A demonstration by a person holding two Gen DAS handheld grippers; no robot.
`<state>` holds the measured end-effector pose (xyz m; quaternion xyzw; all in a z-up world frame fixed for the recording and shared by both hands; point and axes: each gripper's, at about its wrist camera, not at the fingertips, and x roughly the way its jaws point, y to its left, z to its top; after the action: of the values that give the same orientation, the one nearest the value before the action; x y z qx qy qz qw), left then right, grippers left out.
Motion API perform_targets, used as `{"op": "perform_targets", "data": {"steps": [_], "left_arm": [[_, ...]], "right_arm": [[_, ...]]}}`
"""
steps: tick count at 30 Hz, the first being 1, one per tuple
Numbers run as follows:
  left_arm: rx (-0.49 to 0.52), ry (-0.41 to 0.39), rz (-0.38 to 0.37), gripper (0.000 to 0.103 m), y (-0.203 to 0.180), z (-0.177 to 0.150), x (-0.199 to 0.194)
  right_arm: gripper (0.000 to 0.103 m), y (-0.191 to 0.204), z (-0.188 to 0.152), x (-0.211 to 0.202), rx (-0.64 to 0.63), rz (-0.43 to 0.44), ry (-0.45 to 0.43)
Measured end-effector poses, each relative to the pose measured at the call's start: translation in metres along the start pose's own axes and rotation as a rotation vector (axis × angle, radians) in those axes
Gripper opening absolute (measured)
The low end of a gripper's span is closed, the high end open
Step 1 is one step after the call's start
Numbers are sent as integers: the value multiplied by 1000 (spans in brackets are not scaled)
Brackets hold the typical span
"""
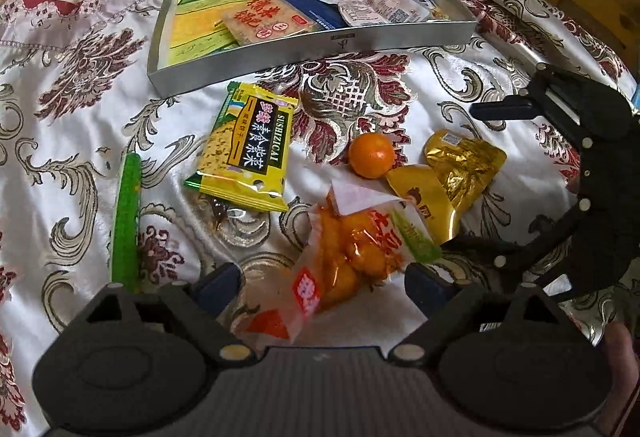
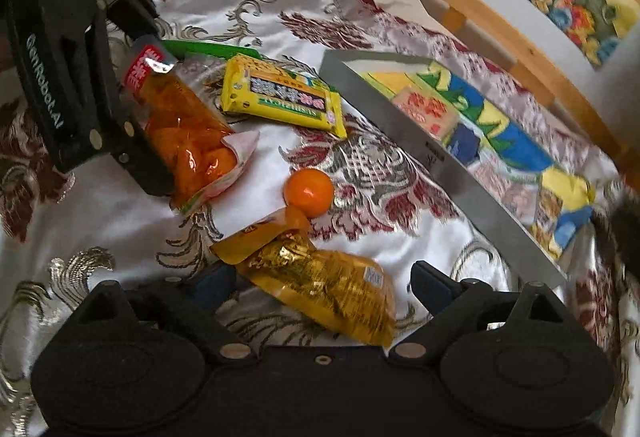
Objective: Organize snacks
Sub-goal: 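Lower the right tool toward the gold foil packet while the left tool approaches the orange candy bag, then grasp the orange candy bag with the left tool while the right tool grasps the gold foil packet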
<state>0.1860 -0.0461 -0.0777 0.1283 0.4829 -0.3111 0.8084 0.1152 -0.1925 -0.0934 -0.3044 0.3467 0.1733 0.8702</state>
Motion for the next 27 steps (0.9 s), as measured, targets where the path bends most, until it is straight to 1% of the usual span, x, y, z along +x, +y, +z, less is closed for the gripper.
{"op": "perform_targets", "data": {"steps": [4, 7, 9, 11, 13, 14, 15, 18, 22, 23, 26, 27], "left_arm": [[4, 28, 12, 89, -4, 4, -3], [23, 34, 6, 88, -8, 3, -5], [34, 40, -30, 85, -10, 3, -3], [47, 43, -26, 85, -13, 2, 4], [60, 42, -10, 81, -14, 1, 10], [60, 40, -2, 76, -13, 1, 12], [60, 36, 6, 70, -12, 1, 14], [81, 13, 20, 67, -14, 2, 18], [124, 1, 56, 67, -24, 1, 23], [129, -5, 62, 67, -25, 1, 24], [114, -13, 58, 67, -24, 1, 26], [102, -11, 54, 67, -23, 2, 28]], "right_arm": [[94, 3, 2, 9, -41, -1, -15], [84, -1, 3, 12, -8, 44, 2], [72, -2, 4, 12, 12, 75, 9], [68, 1, 5, 10, -1, 87, 12], [63, 2, 6, 9, -20, 92, 19], [61, 2, 7, 9, -19, 97, 26], [61, 1, 6, 8, -13, 97, 35], [58, -4, 6, 7, 30, 95, 60], [58, -10, 4, 6, 76, 96, 68], [59, -11, 3, 6, 84, 96, 66], [73, -12, -1, 8, 116, 76, 69], [73, -13, -2, 9, 142, 77, 71]]}}
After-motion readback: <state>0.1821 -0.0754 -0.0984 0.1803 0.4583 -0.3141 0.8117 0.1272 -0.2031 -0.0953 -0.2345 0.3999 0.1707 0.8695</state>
